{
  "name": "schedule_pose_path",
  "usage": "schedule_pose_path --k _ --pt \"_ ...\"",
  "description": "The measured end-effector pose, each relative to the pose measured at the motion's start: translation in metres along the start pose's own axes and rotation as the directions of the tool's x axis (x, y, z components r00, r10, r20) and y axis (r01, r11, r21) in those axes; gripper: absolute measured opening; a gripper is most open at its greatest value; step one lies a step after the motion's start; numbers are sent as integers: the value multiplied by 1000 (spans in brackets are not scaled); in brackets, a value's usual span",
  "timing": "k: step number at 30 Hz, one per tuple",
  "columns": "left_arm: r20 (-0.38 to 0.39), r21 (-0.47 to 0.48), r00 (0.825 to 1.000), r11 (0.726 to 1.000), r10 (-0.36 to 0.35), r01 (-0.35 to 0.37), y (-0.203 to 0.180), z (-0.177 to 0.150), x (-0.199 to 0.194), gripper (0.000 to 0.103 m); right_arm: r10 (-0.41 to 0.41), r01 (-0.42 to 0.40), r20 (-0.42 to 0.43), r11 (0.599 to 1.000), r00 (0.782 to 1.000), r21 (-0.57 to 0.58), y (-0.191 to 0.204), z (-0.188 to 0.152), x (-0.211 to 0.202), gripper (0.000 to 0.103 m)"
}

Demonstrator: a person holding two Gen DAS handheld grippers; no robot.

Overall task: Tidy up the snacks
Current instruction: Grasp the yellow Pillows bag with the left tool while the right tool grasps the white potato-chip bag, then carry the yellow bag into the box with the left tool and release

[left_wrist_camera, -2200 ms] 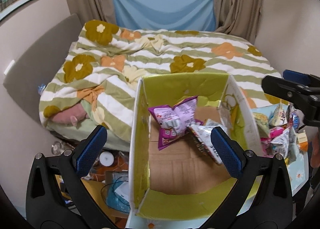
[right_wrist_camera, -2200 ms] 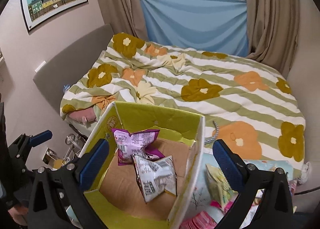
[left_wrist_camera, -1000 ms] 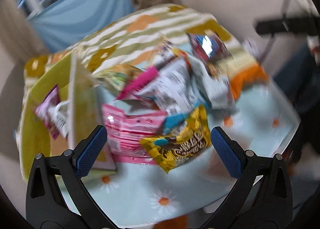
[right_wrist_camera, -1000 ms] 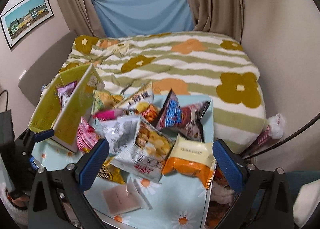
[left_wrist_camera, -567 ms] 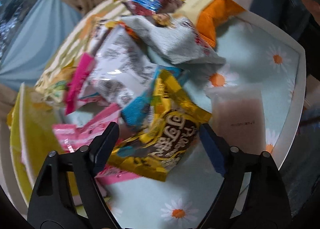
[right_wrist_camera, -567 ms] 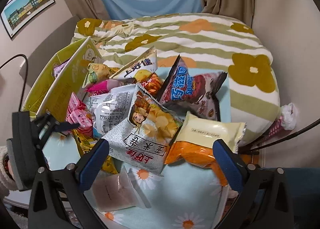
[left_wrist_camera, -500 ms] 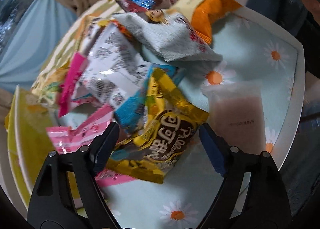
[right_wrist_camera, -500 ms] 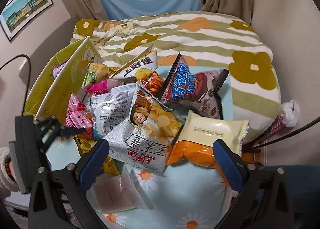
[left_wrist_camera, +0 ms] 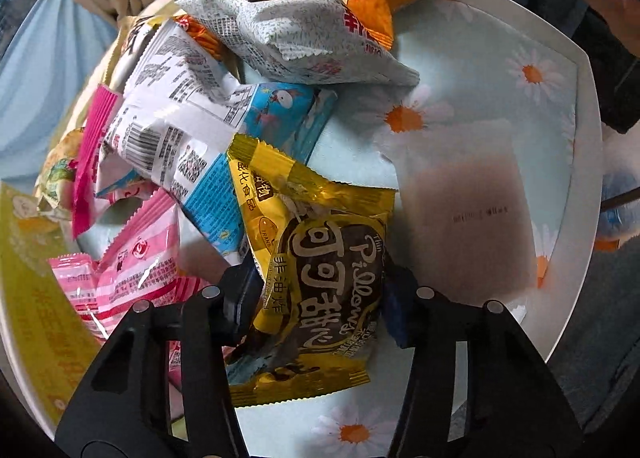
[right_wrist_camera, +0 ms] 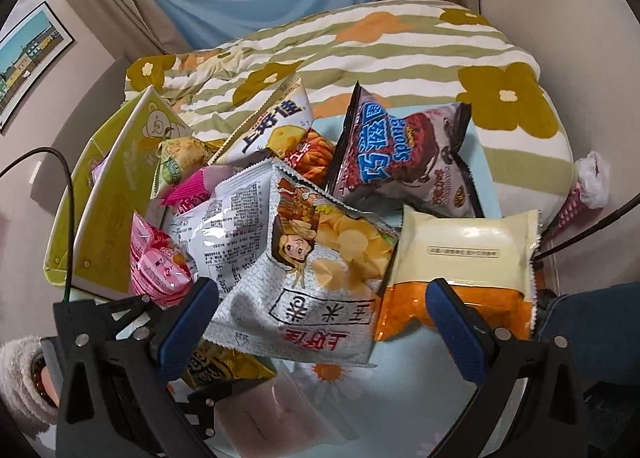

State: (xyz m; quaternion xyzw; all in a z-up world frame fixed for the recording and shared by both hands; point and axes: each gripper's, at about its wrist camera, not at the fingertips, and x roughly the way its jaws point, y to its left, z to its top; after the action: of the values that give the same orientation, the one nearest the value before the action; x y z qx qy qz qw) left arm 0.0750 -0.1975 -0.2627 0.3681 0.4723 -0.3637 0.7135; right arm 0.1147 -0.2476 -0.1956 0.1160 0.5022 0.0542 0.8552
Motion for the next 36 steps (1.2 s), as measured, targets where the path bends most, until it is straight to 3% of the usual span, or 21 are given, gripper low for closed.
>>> schedule_pose_path --k 9,13,17,22,25,27,29,36 --pt "1 -87 1000 996 -3 3 27 -26 -11 49 8 -5 -47 998 999 70 -1 8 27 102" --pt "10 -105 1000 994 2 -1 40 -34 -17 49 29 -22 -69 995 997 101 0 11 39 96" --pt "18 -122 1000 993 7 -5 57 -37 -24 49 1 8 -86 995 996 100 4 12 48 92" --pt "23 -164 1000 987 1 3 53 -37 -28 49 12 6 -118 988 993 154 -4 10 58 83" --pt "26 -183 1000 983 -1 5 55 -38 -30 49 -6 23 -125 991 992 135 -1 9 58 71" --pt "25 -193 1000 981 2 3 55 -33 -30 49 1 15 -120 991 993 135 0 8 57 57" --pt "27 -204 1000 979 8 -2 51 -29 -30 49 9 7 -115 990 993 141 0 7 55 52" --pt "36 -241 999 970 27 -18 51 -28 -44 49 39 -25 -95 989 995 147 2 1 41 47"
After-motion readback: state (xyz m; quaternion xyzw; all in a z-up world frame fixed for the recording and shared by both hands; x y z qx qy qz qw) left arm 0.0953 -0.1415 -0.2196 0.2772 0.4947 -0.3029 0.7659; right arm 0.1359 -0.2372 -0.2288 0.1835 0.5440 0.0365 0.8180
